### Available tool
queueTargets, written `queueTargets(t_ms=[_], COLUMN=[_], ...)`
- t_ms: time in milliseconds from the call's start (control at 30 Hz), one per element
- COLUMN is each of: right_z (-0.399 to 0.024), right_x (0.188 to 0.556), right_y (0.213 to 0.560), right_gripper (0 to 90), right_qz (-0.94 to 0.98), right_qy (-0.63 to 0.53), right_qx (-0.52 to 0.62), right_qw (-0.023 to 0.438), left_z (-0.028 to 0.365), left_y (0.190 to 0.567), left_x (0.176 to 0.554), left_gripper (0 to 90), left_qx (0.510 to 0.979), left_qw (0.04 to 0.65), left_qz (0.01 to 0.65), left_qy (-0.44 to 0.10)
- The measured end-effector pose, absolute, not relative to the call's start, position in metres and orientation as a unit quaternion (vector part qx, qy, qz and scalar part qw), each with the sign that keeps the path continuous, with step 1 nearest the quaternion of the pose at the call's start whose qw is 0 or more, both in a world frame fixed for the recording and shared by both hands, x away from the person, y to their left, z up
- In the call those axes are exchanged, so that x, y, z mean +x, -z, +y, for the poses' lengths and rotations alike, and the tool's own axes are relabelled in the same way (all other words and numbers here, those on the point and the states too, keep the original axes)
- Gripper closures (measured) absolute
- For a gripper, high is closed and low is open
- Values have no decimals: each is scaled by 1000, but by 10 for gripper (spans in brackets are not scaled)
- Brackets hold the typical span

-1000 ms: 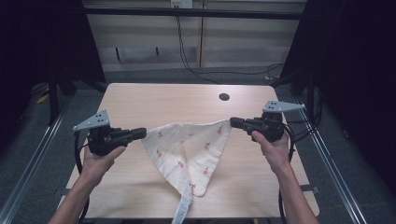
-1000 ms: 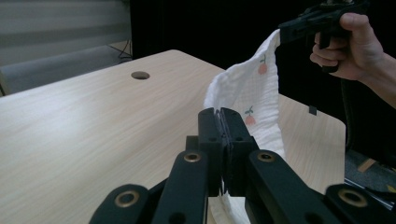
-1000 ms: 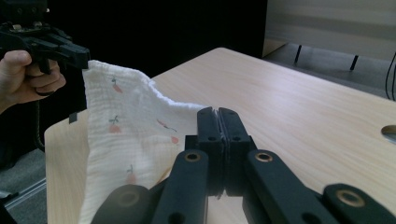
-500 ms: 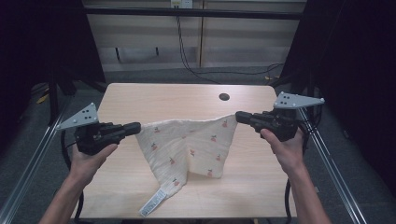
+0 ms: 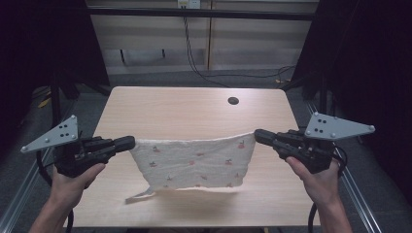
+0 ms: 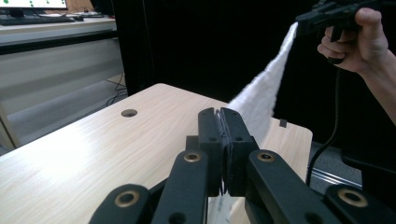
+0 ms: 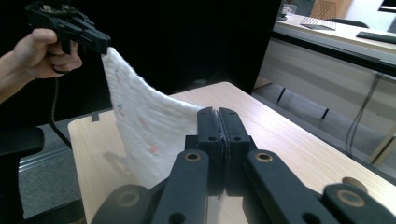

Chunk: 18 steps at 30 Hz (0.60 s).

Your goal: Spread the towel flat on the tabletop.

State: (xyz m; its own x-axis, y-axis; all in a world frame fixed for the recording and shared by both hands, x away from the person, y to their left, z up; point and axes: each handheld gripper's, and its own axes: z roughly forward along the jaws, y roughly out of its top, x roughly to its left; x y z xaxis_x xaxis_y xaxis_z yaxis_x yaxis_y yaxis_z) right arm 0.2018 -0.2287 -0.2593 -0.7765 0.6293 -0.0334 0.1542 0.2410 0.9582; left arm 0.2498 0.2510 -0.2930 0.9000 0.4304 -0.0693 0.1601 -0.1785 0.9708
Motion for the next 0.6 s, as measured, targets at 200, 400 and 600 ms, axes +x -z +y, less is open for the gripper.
queueTargets(t_ms=[200, 400, 600], right_z=[-239, -243, -245], right_x=[223, 252, 281], right_y=[288, 321, 341], right_gripper=[889, 889, 888], right_qz=[752, 752, 740], right_qy=[-556, -542, -547], right_qx=[296, 332, 359], right_qw=[195, 175, 153], left_z=[235, 221, 217], left_y=[317, 345, 364], left_x=[280, 311, 328], left_gripper=[884, 884, 883], left_qx=[773, 769, 768], left_qw=[584, 584, 577], left_qz=[226, 248, 272], left_qy=[-105, -85, -62])
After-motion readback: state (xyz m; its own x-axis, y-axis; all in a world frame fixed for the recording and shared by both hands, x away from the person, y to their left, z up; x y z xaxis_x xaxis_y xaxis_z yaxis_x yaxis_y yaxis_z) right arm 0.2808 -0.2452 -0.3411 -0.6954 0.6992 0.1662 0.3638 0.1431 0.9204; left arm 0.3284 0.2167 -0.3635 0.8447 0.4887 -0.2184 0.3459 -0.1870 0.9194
